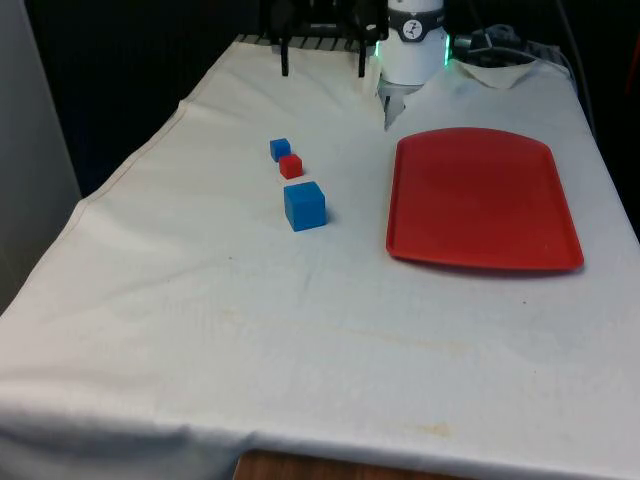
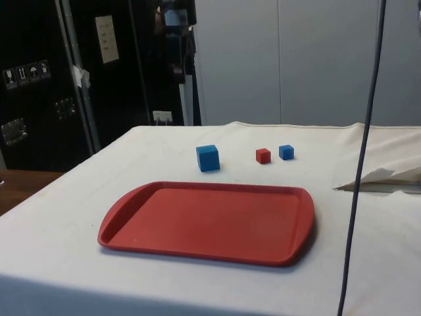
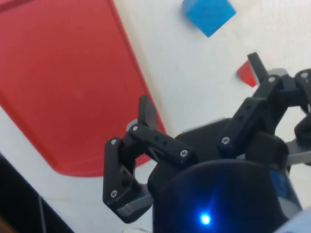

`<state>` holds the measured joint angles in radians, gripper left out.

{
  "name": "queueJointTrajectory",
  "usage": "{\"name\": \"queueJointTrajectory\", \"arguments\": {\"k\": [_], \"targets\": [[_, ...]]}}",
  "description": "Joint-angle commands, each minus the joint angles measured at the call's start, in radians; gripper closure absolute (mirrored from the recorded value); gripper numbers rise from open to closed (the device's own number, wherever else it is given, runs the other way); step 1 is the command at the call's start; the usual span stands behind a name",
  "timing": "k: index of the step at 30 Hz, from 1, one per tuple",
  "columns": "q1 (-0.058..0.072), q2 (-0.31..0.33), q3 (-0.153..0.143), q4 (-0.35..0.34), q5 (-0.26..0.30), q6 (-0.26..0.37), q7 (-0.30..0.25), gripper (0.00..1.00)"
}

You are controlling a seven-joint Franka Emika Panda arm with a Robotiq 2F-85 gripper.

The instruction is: Pick up the largest block and place it onto the tray.

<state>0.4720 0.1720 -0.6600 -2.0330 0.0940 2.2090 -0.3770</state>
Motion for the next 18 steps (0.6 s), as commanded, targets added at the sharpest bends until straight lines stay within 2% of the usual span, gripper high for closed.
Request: {"name": "queueJointTrajectory", "arguments": {"k": [1,5,6,8,15,16,18], "targets": [[-0.005,0.002,-0.001,-0.010,0.012,0.025,-0.025,0.00],[-0.004,0.014,-0.013,-0.032,0.028,0.070,-0.072,0.00],[0.000,0.013,-0.015,-0.021,0.015,0.046,-0.050,0.00],[-0.003,0.023,-0.014,-0.041,0.037,0.090,-0.086,0.00],[-0.004,0.076,-0.010,-0.053,0.083,0.164,-0.129,0.00],[0.000,0.078,-0.017,-0.050,0.075,0.155,-0.121,0.00],[-0.003,0.088,-0.011,-0.056,0.097,0.180,-0.143,0.00]]}}
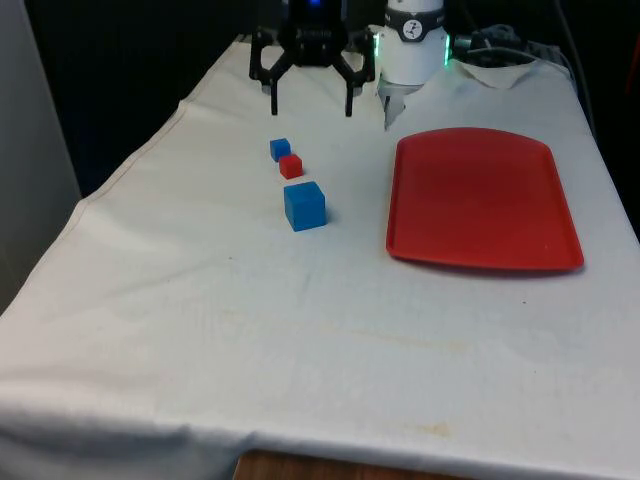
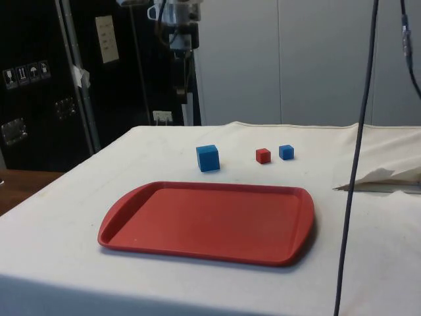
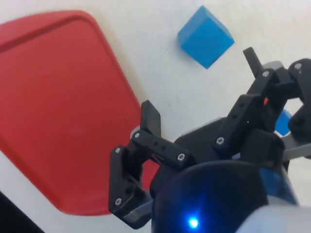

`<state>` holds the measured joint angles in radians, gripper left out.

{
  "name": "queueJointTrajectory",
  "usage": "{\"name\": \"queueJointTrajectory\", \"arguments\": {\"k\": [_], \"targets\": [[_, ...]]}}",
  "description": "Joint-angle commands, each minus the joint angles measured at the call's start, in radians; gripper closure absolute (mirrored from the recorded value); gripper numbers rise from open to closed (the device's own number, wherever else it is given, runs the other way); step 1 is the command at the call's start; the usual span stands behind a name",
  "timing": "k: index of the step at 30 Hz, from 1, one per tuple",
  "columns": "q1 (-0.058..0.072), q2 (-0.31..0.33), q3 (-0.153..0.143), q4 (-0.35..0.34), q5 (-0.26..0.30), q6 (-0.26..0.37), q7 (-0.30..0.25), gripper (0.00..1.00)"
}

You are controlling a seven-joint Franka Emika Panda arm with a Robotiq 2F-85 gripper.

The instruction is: Pick up the largest block and place it onto the tray.

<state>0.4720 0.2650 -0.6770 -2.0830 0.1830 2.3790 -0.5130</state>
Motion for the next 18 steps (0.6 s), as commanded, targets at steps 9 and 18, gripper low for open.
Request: {"name": "queueJointTrajectory", "arguments": {"k": [9,18], "targets": [[-0.004,0.037,0.014,-0.044,0.062,0.073,-0.098,0.00],[-0.005,0.096,0.023,-0.061,0.132,0.119,-0.221,0.00]]}}
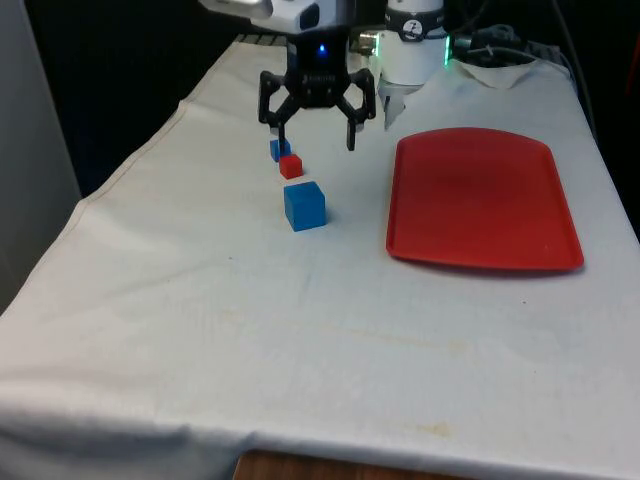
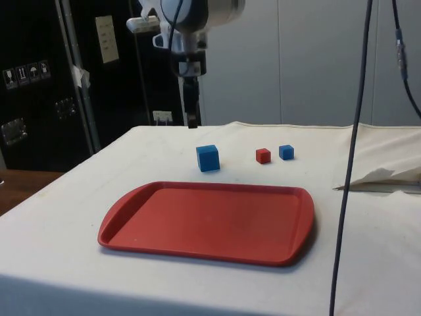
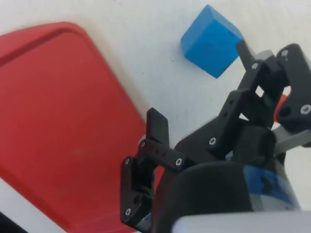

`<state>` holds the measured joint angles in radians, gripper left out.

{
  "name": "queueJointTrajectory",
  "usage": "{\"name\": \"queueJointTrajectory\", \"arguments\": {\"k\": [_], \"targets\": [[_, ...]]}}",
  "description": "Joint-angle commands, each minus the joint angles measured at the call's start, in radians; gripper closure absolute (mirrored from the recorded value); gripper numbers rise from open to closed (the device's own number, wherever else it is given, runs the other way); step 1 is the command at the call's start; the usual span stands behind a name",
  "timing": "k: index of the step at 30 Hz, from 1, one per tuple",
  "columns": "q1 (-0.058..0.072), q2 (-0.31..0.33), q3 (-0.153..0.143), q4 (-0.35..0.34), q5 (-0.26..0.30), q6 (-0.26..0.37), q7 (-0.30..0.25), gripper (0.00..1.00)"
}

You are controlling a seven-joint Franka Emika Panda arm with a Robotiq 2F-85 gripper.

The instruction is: Pick up the largest block and place it onto the tray.

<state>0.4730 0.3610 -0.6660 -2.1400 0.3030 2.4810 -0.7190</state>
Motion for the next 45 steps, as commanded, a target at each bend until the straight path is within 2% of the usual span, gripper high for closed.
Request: {"name": "queueJointTrajectory", "arguments": {"k": [1,4,5,6,13,14,15,21,22,23,24,30,31,32,40,41,42,43,44,45], "targets": [[-0.005,0.007,0.012,-0.004,0.017,0.022,-0.026,0.00],[-0.004,0.027,0.014,-0.005,0.028,0.037,-0.053,0.00],[0.001,0.034,0.005,0.000,0.022,0.024,-0.049,0.00],[-0.005,0.039,0.017,-0.005,0.035,0.044,-0.072,0.00],[-0.011,0.089,0.031,-0.006,0.060,0.073,-0.142,0.00],[0.000,0.085,0.015,-0.004,0.043,0.057,-0.117,0.00],[-0.010,0.096,0.031,-0.006,0.065,0.076,-0.153,0.00],[-0.010,0.137,0.036,-0.004,0.089,0.099,-0.203,0.00],[0.000,0.132,0.021,-0.004,0.075,0.081,-0.185,0.00],[-0.010,0.143,0.037,-0.004,0.091,0.103,-0.207,0.00],[-0.015,0.155,0.040,-0.004,0.096,0.110,-0.222,0.00],[-0.028,0.200,0.038,0.006,0.144,0.127,-0.290,0.00],[-0.012,0.198,0.023,0.002,0.133,0.115,-0.274,0.00],[-0.030,0.206,0.037,0.009,0.153,0.128,-0.301,0.00],[-0.034,0.254,0.029,0.027,0.207,0.130,-0.361,0.00],[-0.025,0.254,0.018,0.025,0.197,0.117,-0.349,0.00],[-0.034,0.257,0.029,0.029,0.209,0.130,-0.362,0.00],[-0.034,0.260,0.029,0.030,0.210,0.130,-0.363,0.03],[-0.034,0.264,0.029,0.031,0.211,0.131,-0.365,0.20],[-0.034,0.265,0.029,0.032,0.211,0.131,-0.365,0.32]]}}
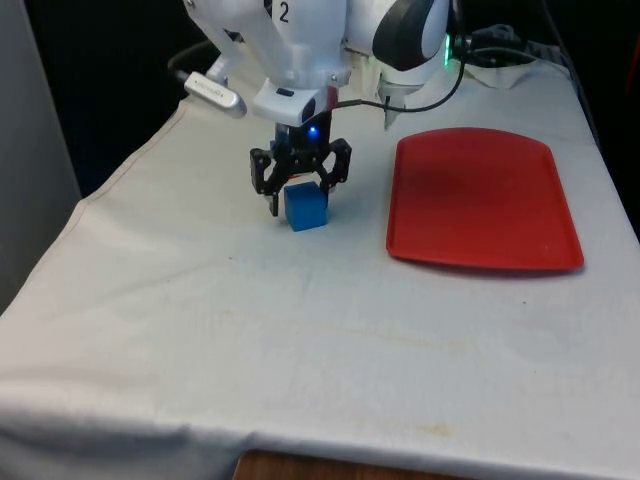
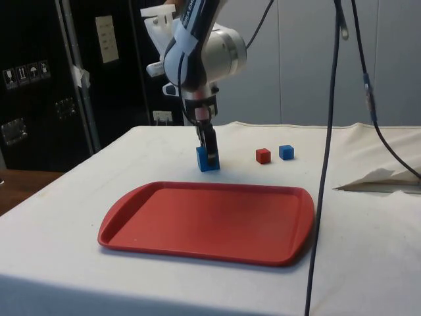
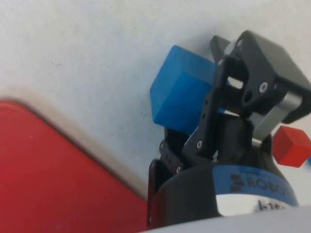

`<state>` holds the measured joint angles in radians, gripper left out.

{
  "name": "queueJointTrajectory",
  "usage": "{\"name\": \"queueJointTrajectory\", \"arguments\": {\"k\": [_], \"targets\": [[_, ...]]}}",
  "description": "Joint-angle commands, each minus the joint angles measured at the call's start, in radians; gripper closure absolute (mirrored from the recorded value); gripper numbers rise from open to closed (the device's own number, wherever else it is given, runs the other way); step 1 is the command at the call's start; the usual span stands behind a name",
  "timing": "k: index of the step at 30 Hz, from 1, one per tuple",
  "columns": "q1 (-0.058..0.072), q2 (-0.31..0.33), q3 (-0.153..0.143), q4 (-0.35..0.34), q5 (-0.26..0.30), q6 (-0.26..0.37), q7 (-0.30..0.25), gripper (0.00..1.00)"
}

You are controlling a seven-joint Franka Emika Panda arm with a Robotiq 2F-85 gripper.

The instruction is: Pick up the largest block and place it onto the tray.

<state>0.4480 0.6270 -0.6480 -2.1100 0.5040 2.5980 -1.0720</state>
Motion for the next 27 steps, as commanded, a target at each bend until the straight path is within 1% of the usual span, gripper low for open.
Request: {"name": "queueJointTrajectory", "arguments": {"k": [1,2,4,5,6,7,8,12,13,14,15,16,17,21,22,23,27], "targets": [[-0.009,0.000,0.011,0.002,0.011,0.014,-0.012,0.44],[-0.009,0.001,0.011,0.003,0.011,0.014,-0.012,0.56],[-0.009,0.003,0.011,0.003,0.011,0.014,-0.013,0.78],[0.000,0.003,0.000,0.001,0.000,0.000,-0.001,0.88],[-0.009,0.003,0.011,0.003,0.011,0.014,-0.013,0.88],[-0.009,0.003,0.011,0.003,0.012,0.014,-0.013,0.99],[-0.010,0.003,0.012,0.003,0.012,0.014,-0.014,1.00],[-0.010,0.004,0.012,0.004,0.012,0.014,-0.014,1.00],[0.000,0.003,0.000,0.001,0.000,0.000,-0.001,1.00],[0.000,0.003,0.000,0.001,0.000,0.000,-0.001,1.00],[-0.009,0.004,0.011,0.003,0.011,0.014,-0.014,1.00],[-0.007,0.004,0.009,0.004,0.009,0.011,-0.010,1.00],[-0.001,0.005,0.003,0.005,0.004,0.006,-0.001,1.00],[0.016,-0.006,-0.013,0.003,-0.010,-0.004,0.018,1.00],[0.004,0.000,-0.001,0.006,0.000,0.000,0.008,1.00],[0.020,-0.010,-0.017,0.002,-0.013,-0.007,0.022,1.00],[0.038,-0.041,-0.038,-0.002,-0.032,-0.026,0.042,1.00]]}}
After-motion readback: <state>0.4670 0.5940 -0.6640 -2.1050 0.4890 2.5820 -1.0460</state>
